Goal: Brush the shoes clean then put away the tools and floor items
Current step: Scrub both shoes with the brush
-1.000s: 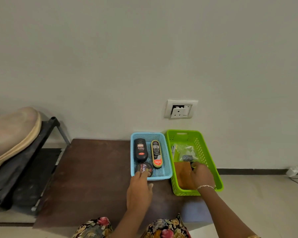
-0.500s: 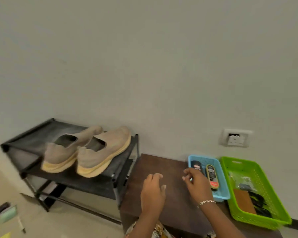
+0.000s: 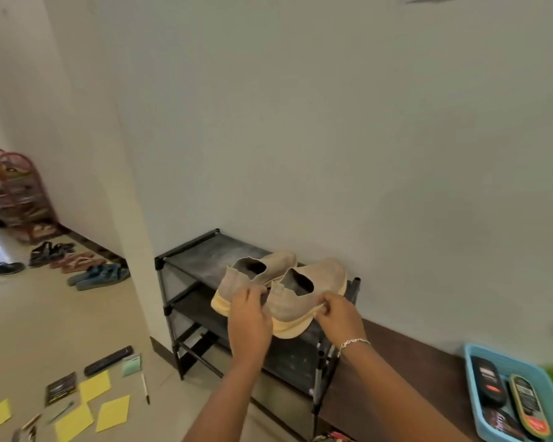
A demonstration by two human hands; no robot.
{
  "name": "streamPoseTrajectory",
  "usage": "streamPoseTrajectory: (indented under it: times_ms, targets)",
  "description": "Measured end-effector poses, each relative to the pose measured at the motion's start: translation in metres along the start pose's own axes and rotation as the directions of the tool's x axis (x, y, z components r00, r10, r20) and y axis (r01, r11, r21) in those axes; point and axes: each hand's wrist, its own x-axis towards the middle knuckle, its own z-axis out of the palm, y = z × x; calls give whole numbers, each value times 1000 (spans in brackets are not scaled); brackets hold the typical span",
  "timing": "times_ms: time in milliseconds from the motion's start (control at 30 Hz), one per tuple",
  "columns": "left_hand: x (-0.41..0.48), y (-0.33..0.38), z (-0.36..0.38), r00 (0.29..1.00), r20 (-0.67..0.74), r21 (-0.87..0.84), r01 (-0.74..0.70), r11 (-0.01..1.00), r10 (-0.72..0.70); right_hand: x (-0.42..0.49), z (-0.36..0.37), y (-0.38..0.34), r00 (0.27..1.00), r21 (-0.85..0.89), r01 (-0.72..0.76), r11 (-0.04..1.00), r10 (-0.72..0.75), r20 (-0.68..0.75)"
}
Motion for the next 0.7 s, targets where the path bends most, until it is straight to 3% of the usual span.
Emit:
streamPoseTrajectory:
  times_ms: [100,233,367,500,700]
  targets:
    - [24,-20,-8,999,-8,88,50,995,-50,16,16,-24,998,-40,52,998,-51,21]
    - [50,-41,-4,992,90,158,77,984,-92,32,34,-41,989,-89,98,991,-87,118]
    - [63,-46,14,985,169,238,-15,971,-26,46,47,-45,978,-176,75,982,-38,205]
    - [68,-49,26,983,184,261,-24,965,-25,53,60,-38,984,-240,80,968,-38,174]
    - [63,-44,35,970,244,276,-73,959,4,53,66,-26,983,-292,181,939,-163,86]
